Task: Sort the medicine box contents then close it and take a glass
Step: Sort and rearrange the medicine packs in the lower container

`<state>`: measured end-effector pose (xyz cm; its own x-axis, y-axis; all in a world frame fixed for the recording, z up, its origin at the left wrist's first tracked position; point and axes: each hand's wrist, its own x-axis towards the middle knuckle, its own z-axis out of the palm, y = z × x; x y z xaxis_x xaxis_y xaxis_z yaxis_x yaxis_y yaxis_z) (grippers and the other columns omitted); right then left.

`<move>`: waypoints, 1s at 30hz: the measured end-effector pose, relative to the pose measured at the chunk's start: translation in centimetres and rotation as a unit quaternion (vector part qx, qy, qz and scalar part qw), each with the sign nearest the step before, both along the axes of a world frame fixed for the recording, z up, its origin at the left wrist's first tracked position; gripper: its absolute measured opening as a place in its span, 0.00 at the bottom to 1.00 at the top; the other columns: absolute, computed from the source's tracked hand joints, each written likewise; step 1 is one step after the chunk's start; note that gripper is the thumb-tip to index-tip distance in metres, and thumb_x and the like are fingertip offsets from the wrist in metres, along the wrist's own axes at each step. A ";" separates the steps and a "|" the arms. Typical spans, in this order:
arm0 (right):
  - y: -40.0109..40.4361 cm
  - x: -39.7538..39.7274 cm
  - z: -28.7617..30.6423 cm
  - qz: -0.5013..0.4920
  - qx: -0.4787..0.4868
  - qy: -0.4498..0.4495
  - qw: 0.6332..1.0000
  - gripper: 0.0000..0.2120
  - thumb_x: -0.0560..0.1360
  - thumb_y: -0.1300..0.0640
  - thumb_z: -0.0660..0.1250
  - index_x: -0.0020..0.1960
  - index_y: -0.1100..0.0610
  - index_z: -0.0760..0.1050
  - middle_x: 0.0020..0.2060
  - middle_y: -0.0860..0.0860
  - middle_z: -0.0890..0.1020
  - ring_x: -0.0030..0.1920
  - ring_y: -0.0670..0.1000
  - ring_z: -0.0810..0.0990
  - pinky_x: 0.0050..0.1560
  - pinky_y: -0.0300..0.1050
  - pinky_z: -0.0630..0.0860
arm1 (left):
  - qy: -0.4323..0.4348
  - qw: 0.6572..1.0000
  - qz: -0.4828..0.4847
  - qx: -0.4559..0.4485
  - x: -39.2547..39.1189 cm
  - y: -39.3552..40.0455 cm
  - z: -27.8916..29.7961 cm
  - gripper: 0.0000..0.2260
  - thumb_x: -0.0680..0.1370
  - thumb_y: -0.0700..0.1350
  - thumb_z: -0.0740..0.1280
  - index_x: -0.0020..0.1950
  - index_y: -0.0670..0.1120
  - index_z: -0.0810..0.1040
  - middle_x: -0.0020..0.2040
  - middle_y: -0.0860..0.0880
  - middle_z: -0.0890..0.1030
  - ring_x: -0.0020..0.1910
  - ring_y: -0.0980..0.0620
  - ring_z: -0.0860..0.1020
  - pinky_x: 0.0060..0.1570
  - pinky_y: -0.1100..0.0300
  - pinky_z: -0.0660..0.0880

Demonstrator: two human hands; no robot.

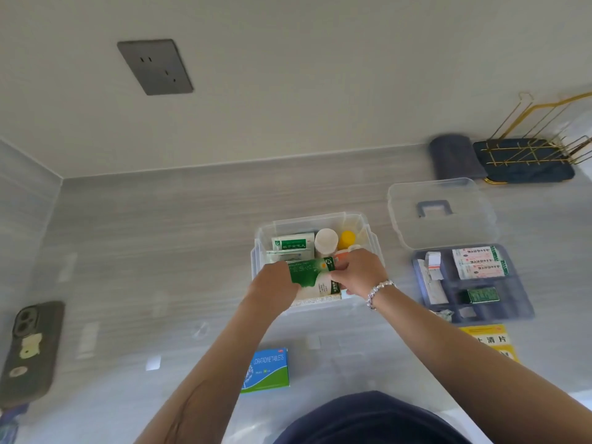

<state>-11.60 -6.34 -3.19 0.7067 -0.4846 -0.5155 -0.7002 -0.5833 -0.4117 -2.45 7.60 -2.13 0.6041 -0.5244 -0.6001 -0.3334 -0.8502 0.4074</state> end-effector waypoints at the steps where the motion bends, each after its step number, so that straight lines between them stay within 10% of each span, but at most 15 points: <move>1: 0.0 0.2 -0.3 0.008 -0.011 0.008 1.000 0.16 0.73 0.51 0.65 0.29 0.57 0.73 0.32 0.55 0.80 0.37 0.53 0.81 0.42 0.44 0.78 | 0.008 1.000 -0.019 0.006 -0.1 -0.3 -0.4 0.11 0.76 0.43 0.62 0.57 0.41 0.74 0.47 0.44 0.80 0.38 0.49 0.75 0.31 0.63 0.70; 7: 0.3 0.9 -2.3 0.006 -0.009 0.039 0.999 0.19 0.71 0.51 0.68 0.27 0.53 0.63 0.24 0.47 0.69 0.27 0.45 0.68 0.27 0.35 0.64 | 0.040 0.998 -0.036 0.033 0.5 -1.1 -1.0 0.11 0.78 0.43 0.59 0.58 0.40 0.72 0.45 0.45 0.75 0.40 0.49 0.74 0.36 0.60 0.73; 19: -0.1 0.9 -3.3 -0.029 0.039 0.015 0.999 0.21 0.69 0.48 0.70 0.26 0.53 0.63 0.23 0.47 0.68 0.25 0.44 0.66 0.28 0.37 0.61 | 0.015 0.999 0.029 -0.013 -0.5 -0.5 -0.7 0.15 0.79 0.52 0.57 0.61 0.45 0.70 0.48 0.47 0.77 0.42 0.51 0.77 0.37 0.60 0.71; 25: 0.3 1.3 -2.8 -0.055 0.097 -0.003 0.994 0.14 0.70 0.52 0.71 0.52 0.58 0.78 0.46 0.51 0.83 0.48 0.50 0.81 0.52 0.43 0.77 | -0.178 0.952 0.143 -0.203 -2.1 3.0 -0.7 0.14 0.77 0.40 0.63 0.62 0.44 0.76 0.58 0.43 0.77 0.56 0.44 0.75 0.52 0.51 0.76; 30: 0.8 1.5 -2.1 -0.028 0.097 0.005 0.995 0.14 0.72 0.54 0.69 0.54 0.61 0.77 0.48 0.56 0.84 0.47 0.54 0.82 0.54 0.46 0.78 | -0.202 0.935 0.171 -0.238 -2.7 3.6 -1.4 0.16 0.75 0.34 0.65 0.62 0.43 0.76 0.56 0.41 0.75 0.58 0.42 0.69 0.56 0.57 0.67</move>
